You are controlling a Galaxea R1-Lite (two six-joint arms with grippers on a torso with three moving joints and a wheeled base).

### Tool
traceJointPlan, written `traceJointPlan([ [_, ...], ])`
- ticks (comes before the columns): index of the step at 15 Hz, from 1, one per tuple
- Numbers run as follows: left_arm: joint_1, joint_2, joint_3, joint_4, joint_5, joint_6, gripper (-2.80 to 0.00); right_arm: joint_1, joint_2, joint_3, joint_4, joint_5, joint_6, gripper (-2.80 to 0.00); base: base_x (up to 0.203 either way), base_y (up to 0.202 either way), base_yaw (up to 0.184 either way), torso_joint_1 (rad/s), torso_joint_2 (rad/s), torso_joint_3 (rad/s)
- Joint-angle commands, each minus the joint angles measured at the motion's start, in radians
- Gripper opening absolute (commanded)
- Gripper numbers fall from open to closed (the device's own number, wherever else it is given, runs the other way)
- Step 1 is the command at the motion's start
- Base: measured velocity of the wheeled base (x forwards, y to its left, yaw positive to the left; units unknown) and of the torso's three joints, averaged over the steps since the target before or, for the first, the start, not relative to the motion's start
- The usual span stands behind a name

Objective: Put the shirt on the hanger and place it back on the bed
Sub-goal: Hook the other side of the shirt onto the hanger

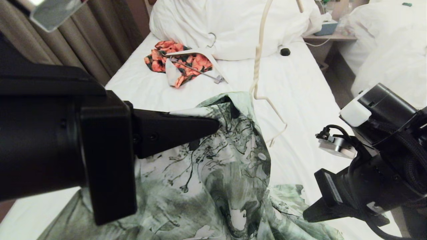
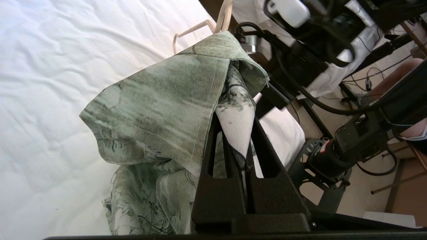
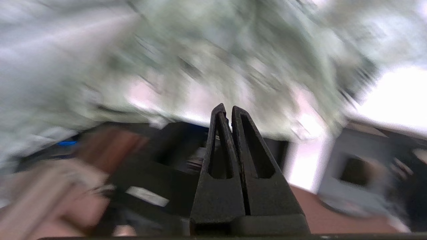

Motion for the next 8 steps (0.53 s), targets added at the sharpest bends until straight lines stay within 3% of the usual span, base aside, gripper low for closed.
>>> traceJointPlan([
  [1,0.000,0.000,-0.004,0.001,0.003,-0.001,-2.80,-0.056,0.002,0.035,-0.049,0.055,-0.005,-2.80,0.000,0.000,0.000,0.000,0.00,0.000],
  [4,0.000,-0.003,-0.007,0.001,0.003,-0.001,-2.80,-0.177,-0.031,0.123,-0.067,0.147,-0.058,-2.80,0.000,0.000,0.000,0.000,0.00,0.000],
  [8,0.000,0.006,-0.019,-0.002,0.003,-0.001,-2.80,-0.320,-0.019,0.244,-0.197,0.384,-0.183,-2.80,0.000,0.000,0.000,0.000,0.00,0.000],
])
